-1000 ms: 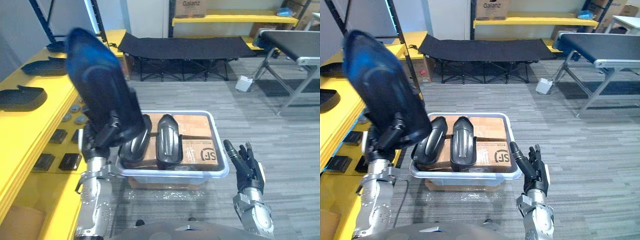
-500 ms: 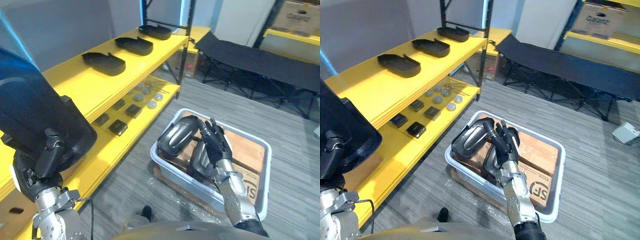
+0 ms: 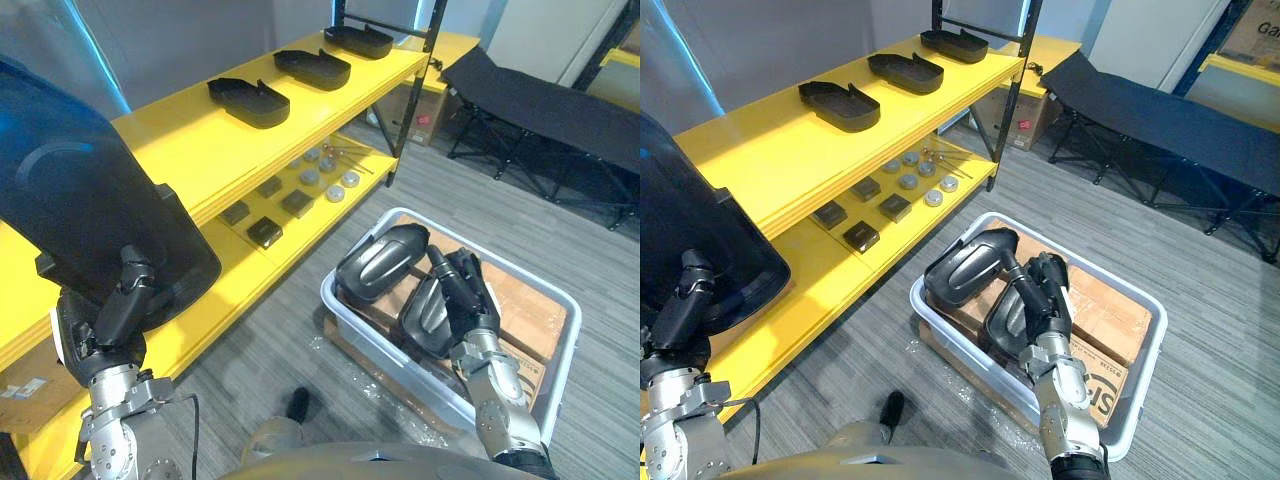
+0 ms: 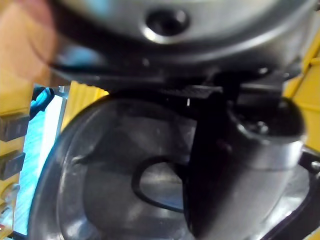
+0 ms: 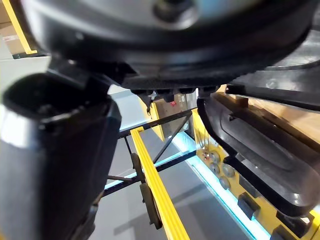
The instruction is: Walk over and take three plastic housings, then place them on the shelf
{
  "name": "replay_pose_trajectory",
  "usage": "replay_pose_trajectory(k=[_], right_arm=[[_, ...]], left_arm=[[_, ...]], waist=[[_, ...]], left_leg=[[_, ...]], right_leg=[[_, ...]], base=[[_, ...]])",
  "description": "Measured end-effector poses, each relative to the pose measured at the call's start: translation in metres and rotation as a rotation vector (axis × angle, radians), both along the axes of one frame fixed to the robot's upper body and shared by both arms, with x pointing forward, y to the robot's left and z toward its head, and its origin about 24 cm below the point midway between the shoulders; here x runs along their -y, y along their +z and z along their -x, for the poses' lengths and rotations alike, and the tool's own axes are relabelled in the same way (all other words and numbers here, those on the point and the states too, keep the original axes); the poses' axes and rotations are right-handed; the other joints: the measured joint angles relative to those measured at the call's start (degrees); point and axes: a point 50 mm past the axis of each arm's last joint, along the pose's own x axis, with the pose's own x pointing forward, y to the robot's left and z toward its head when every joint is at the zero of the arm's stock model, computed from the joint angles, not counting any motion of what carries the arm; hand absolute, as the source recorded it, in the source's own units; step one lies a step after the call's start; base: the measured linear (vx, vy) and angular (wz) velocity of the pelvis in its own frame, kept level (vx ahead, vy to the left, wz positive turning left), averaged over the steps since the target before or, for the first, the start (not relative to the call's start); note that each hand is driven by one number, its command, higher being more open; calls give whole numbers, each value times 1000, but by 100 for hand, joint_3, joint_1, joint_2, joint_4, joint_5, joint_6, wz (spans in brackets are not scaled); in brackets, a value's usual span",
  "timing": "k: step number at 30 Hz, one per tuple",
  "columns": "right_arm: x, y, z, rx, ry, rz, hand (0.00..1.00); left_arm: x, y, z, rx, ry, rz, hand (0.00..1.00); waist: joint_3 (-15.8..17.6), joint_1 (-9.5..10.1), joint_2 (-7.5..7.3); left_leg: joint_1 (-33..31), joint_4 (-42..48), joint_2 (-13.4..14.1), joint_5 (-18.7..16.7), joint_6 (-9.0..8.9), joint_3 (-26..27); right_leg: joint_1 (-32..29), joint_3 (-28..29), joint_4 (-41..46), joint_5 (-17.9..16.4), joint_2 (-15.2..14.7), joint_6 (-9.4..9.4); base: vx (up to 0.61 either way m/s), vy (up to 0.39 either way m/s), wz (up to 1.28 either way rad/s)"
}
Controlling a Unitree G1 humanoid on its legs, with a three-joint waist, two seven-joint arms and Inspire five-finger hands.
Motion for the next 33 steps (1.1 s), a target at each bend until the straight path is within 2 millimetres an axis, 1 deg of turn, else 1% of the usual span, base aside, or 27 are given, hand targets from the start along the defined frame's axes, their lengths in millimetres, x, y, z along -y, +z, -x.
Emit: replay_pose_trajectory(k=[2, 3, 4, 5, 6, 7, 8, 9, 10, 12, 13, 17, 18, 20, 21, 22, 23, 24, 25, 26, 27, 28, 29, 30, 31, 32, 33], right_arm=[[13, 2, 11, 1, -53, 28, 100], [19, 3, 16, 10, -82, 41, 100], [21, 4, 17, 15, -93, 45, 100], [24, 6, 18, 27, -108, 54, 100], [25, 7, 18, 35, -114, 58, 100], [25, 5, 21, 29, -113, 59, 100], [24, 4, 22, 26, -109, 59, 100], [22, 3, 23, 25, -101, 59, 100], [20, 2, 22, 23, -94, 56, 100], [15, 1, 21, 20, -74, 51, 100], [12, 1, 20, 19, -62, 47, 100], [2, 3, 10, 47, -39, 21, 100], [-1, 4, 8, 58, -25, 9, 100], [-4, 3, 8, 71, -7, -11, 100], [-4, 4, 8, 78, -5, -17, 100], [-4, 5, 7, 88, -4, -15, 100], [-5, 6, 6, 104, 1, -12, 100], [-7, 9, 2, 125, 19, -14, 100], [-9, 10, 0, 134, 32, -16, 100], [-14, 11, -2, 151, 57, -21, 100], [-19, 14, -6, 175, 93, -22, 100], [-22, 16, -8, 186, 112, -23, 100], [-27, 19, -12, 204, 140, -25, 100], [-29, 21, -12, 214, 154, -28, 100], [-30, 22, -12, 217, 157, -29, 100], [-30, 25, -10, 227, 153, -40, 100], [-29, 26, -8, 234, 145, -55, 100]], left_arm=[[10, -10, -9, -18, -56, 33, 0], [17, -12, -16, -18, -91, 48, 0], [20, -13, -18, -18, -107, 55, 0], [25, -14, -21, -22, -132, 66, 0], [29, -15, -23, -29, -147, 71, 0], [31, -18, -22, -46, -155, 78, 0], [32, -19, -21, -54, -157, 81, 0], [32, -19, -21, -60, -156, 81, 0], [31, -19, -21, -62, -155, 76, 0], [28, -18, -21, -70, -155, 56, 0], [26, -17, -21, -73, -157, 45, 0], [25, -16, -21, -73, -159, 35, 0], [25, -15, -22, -71, -162, 31, 0], [25, -14, -24, -63, -164, 27, 0], [26, -14, -28, -55, -175, 24, 0], [25, -11, -32, -45, -180, 5, 0], [24, -7, -36, -36, -181, -35, 0], [20, -1, -39, -31, -176, -92, 0], [18, 0, -40, -30, -177, -110, 0], [18, 4, -43, -27, -192, -144, 0], [18, 8, -47, -11, -206, -167, 0], [18, 10, -49, -4, -210, -172, 0], [18, 13, -52, 7, -221, -185, 0], [20, 14, -55, 10, -240, -189, 0], [21, 14, -56, 9, -248, -188, 0], [23, 14, -57, 12, -258, -178, 0], [24, 13, -57, 13, -266, -172, 0]], waist=[[15, -153, 44], [33, -227, 40], [57, -260, 33], [78, -278, 112], [126, -265, 213], [128, -270, 263], [106, -258, 277], [61, -218, 337], [50, -219, 354], [58, -161, 341], [76, -138, 308], [140, -130, 150], [166, -101, 15], [177, -76, -131], [185, -114, -153], [184, -149, -192], [215, -143, -253], [255, -155, -317], [259, -169, -322], [250, -212, -309], [249, -253, -309], [248, -281, -304], [249, -300, -303], [256, -307, -292], [254, -312, -280], [254, -330, -257], [259, -343, -247]], left_leg=[[17, 56, 207, -263, 388, 1005], [15, 54, 276, -397, 461, 1491], [11, 66, 330, -443, 427, 1728], [-68, 174, 432, -461, 385, 2011], [-79, 246, 484, -369, 310, 2006], [-49, 257, 529, -116, 197, 1979], [-42, 262, 532, -50, 132, 1964], [-50, 277, 533, 77, 112, 1958], [-58, 305, 530, 124, 89, 1964], [-69, 415, 516, 154, 72, 2008], [-81, 491, 504, 221, 63, 2017], [-202, 550, 331, 183, -6, 1928], [-252, 542, 219, 118, 14, 1884], [-270, 512, 66, -8, -20, 1863], [-254, 463, -48, -29, 1, 1736], [-223, 391, -162, -25, 8, 1630], [-150, 318, -281, -16, 32, 1528], [-35, 229, -400, -44, 90, 1369], [40, 178, -453, -58, 109, 1245], [201, 23, -469, -76, 139, 958], [247, -25, -471, -91, 167, 719], [265, -53, -470, -95, 172, 630], [289, -82, -470, -103, 183, 473], [335, -111, -477, -115, 183, 273], [356, -127, -477, -124, 180, 164], [358, -140, -476, -142, 180, -36], [357, -143, -475, -145, 177, -149]], right_leg=[[215, -360, -81, 0, -22, -2], [303, -564, -210, -1, -29, -1], [332, -646, -246, -8, -40, -7], [345, -765, -239, -69, -66, -1], [377, -811, -124, -164, -13, 2], [412, -829, -42, -248, -7, 62], [419, -832, -11, -289, -14, 67], [417, -834, 50, -368, -34, 74], [414, -827, 94, -403, -55, 100], [397, -811, 260, -469, -147, 141], [398, -811, 358, -502, -213, 194], [409, -918, 438, -543, -373, 235], [423, -1013, 464, -572, -477, 284], [399, -1138, 739, -639, -675, 391], [239, -1064, 1377, -620, -911, 361], [0, -889, 2062, -554, -1143, 271], [-255, -625, 2737, -382, -1354, 90], [-597, -216, 3458, 68, -1534, -130], [-747, 41, 3767, 420, -1549, -194], [-1022, 528, 4207, 602, -1473, -144], [-1254, 852, 4198, -60, -1238, -124], [-1361, 965, 4060, -270, -1113, -128], [-1498, 1080, 3570, -504, -892, -121], [-1571, 1187, 2915, -571, -689, -122], [-1637, 1280, 2604, -564, -590, -113], [-1746, 1503, 2046, -546, -406, -93], [-1810, 1632, 1809, -515, -325, -67]], base=[[-5, -62, 143], [-6, -42, 133], [-21, -2, 106], [-30, -3, 65], [-21, 5, 53], [-9, -6, 25], [27, 20, 15], [54, 24, 8], [63, 23, 7], [74, 23, 1], [100, 34, 8], [81, 40, 22], [66, 63, 33], [94, 99, 52], [119, 127, 87], [135, 155, 95], [154, 152, 91], [159, 139, 74], [196, 101, 82], [219, 58, 90], [225, 35, 95], [219, 10, 99], [249, -33, 91], [237, -56, 88], [220, -105, 83], [138, -94, 70], [185, -133, 91]])
